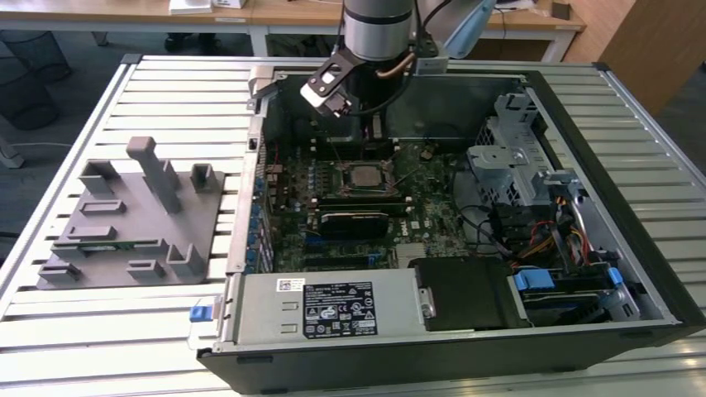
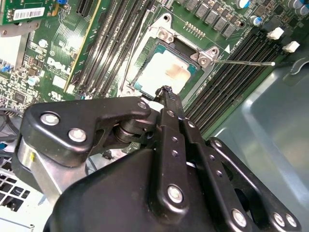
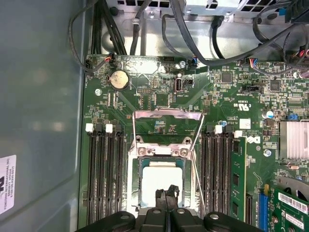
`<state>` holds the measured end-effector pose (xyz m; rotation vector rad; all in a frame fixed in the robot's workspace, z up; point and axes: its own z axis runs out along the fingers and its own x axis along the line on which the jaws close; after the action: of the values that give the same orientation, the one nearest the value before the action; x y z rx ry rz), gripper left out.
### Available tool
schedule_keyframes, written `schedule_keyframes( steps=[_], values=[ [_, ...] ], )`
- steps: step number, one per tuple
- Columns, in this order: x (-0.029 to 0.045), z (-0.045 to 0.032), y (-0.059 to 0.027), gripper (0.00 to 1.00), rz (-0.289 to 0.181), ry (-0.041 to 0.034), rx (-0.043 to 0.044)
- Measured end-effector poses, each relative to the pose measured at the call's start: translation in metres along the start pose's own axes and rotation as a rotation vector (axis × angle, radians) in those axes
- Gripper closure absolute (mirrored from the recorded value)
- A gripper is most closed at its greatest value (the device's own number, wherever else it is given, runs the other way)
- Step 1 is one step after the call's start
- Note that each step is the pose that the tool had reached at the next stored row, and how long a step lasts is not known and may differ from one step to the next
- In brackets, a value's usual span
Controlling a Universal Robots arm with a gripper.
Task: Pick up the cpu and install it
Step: 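Close the cpu cover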
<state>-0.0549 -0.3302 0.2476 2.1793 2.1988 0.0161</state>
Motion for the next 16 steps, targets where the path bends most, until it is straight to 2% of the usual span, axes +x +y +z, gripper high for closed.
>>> schedule_keyframes(
  steps=[16],
  values=[
    [-0.0004,-0.0175,0.0003,0.89,0.0,0.0,-0.0011]
  ],
)
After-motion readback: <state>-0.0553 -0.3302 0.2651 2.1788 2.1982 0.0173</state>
